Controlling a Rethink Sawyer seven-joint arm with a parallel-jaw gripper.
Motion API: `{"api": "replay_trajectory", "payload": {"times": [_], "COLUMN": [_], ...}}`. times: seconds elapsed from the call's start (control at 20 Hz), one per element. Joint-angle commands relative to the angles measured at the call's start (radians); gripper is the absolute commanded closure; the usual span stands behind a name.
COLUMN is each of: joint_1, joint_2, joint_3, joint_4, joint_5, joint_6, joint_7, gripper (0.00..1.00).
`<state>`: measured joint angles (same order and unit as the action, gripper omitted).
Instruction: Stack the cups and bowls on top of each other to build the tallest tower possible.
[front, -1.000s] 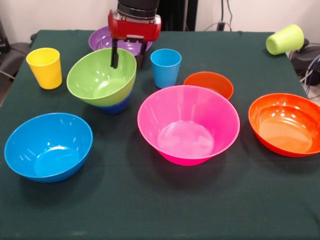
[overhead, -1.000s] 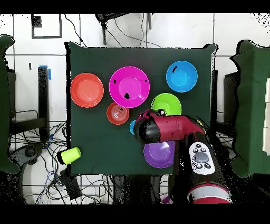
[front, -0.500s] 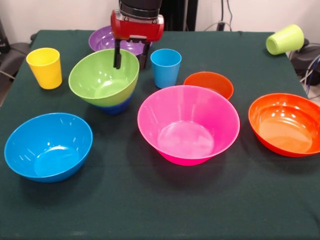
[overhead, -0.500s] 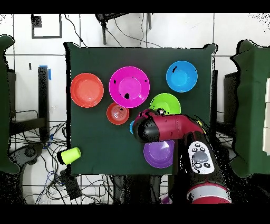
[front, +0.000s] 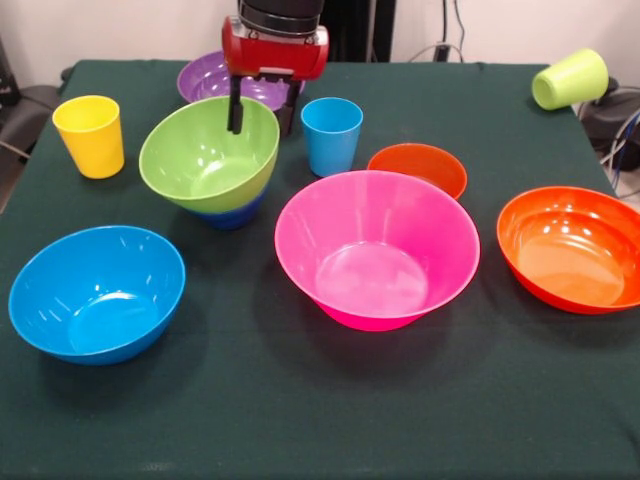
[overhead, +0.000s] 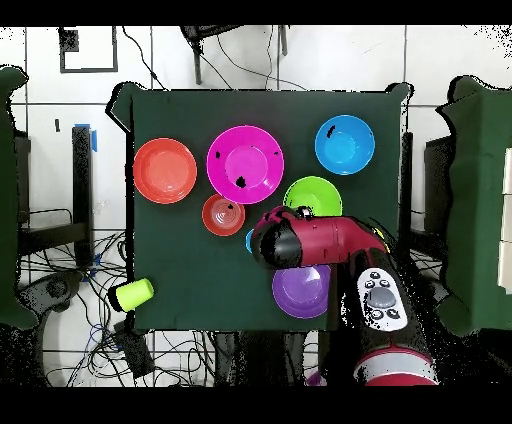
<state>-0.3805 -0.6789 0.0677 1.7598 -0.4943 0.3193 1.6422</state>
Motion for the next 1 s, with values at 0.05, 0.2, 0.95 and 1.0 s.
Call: {"api": "replay_trajectory", "payload": {"times": [0.05, 0.2, 0.95, 1.0], "joint_1": [-0.019, -0.030, -0.093, -0.098], "joint_2": [-0.018, -0.037, 0.030, 0.028], "joint_3": [0.114, 0.127, 0.206, 0.209], "joint_4": [0.014, 0.029, 0.037, 0.042], "joint_5": [0.041, 0.054, 0.066, 0.063], "joint_6": [0.134, 0.153, 0.159, 0.157], "joint_7": [-0.006, -0.016, -0.029, -0.031], "gripper": [0.00, 0.00, 0.00, 0.00]}}
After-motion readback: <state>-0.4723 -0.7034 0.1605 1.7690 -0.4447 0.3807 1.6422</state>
